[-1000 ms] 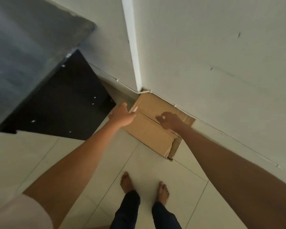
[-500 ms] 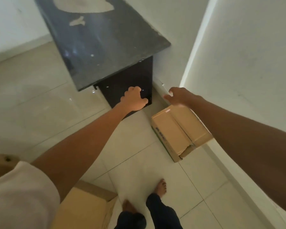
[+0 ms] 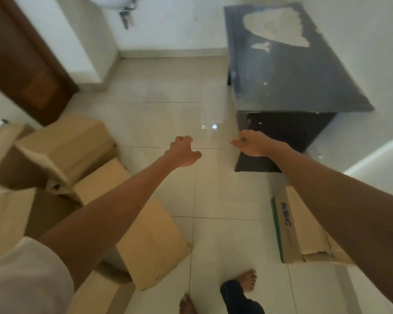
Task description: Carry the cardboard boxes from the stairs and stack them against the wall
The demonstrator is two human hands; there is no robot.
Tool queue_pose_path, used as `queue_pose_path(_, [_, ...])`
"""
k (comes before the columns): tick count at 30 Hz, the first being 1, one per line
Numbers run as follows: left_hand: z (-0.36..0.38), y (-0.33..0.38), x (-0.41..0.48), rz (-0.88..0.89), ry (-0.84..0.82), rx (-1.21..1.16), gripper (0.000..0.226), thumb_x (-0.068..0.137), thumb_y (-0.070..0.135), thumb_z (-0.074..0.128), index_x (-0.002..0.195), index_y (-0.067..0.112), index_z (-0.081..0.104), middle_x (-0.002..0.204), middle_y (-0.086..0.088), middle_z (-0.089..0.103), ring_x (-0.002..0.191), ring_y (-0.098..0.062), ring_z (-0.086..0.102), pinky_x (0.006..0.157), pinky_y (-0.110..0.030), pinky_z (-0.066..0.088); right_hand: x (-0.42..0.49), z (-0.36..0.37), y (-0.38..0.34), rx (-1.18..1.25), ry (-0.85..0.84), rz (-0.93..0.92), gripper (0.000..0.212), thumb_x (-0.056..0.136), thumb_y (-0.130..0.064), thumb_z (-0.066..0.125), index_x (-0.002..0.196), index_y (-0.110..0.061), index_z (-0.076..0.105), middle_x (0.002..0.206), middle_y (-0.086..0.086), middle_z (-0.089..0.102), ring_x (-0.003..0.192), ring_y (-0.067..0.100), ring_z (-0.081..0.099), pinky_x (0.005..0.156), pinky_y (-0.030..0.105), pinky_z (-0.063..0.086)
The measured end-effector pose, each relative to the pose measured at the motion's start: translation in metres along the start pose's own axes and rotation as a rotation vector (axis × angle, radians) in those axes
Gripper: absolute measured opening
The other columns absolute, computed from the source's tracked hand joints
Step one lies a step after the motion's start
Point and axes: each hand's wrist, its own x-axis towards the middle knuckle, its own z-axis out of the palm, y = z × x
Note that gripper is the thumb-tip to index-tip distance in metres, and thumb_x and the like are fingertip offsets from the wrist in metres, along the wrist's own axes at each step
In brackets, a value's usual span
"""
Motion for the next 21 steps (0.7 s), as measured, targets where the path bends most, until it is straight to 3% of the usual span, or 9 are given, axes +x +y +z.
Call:
queue_pose_path(8, [-0.057,-0.170,-0.101,-0.322,0.147,-0.136,0.066,0.088,0.038,0.058,0.145,0.015,0.033,0.149,-0.010,0.036,0.128,-0.032,0.044,0.103,-0.048,0.041,0.002,0.047,-0.167,-0.095,-0.046,-0.251,0.064,0.097,-0.055,0.038,0.146,-0.014,0.036,0.153,0.007,0.036,0.140,0.028,0.034,0.110,0.036,0.028])
queue_pose_path(15, [-0.086,-0.252,-0.175,-0.500,0.253,-0.260,0.062,0.094,0.036,0.054,0.146,0.008,0.032,0.146,-0.012,0.040,0.129,-0.029,0.044,0.101,-0.037,0.040,-0.007,0.067,-0.269,-0.171,-0.130,-0.449,0.071,0.095,-0.061,0.036,0.149,-0.016,0.031,0.155,0.006,0.033,0.140,0.026,0.034,0.111,0.042,0.031])
queue_pose_path(18, [-0.083,-0.273,-0.201,-0.565,0.314,-0.313,0.050,0.092,0.034,0.055,0.133,0.006,0.046,0.135,-0.009,0.050,0.127,-0.029,0.046,0.098,-0.037,0.039,-0.010,0.077,-0.295,-0.221,-0.174,-0.512,0.072,0.095,-0.061,0.035,0.151,-0.015,0.027,0.156,0.006,0.031,0.140,0.026,0.034,0.110,0.042,0.032])
queue_pose_path(21, [-0.075,-0.282,-0.225,-0.659,0.330,-0.344,0.023,0.093,0.028,0.055,0.109,0.012,0.056,0.109,-0.008,0.056,0.125,-0.031,0.046,0.091,-0.034,0.038,-0.010,0.089,-0.314,-0.287,-0.229,-0.545,0.072,0.096,-0.060,0.034,0.152,-0.016,0.023,0.157,0.006,0.028,0.141,0.027,0.032,0.111,0.043,0.032])
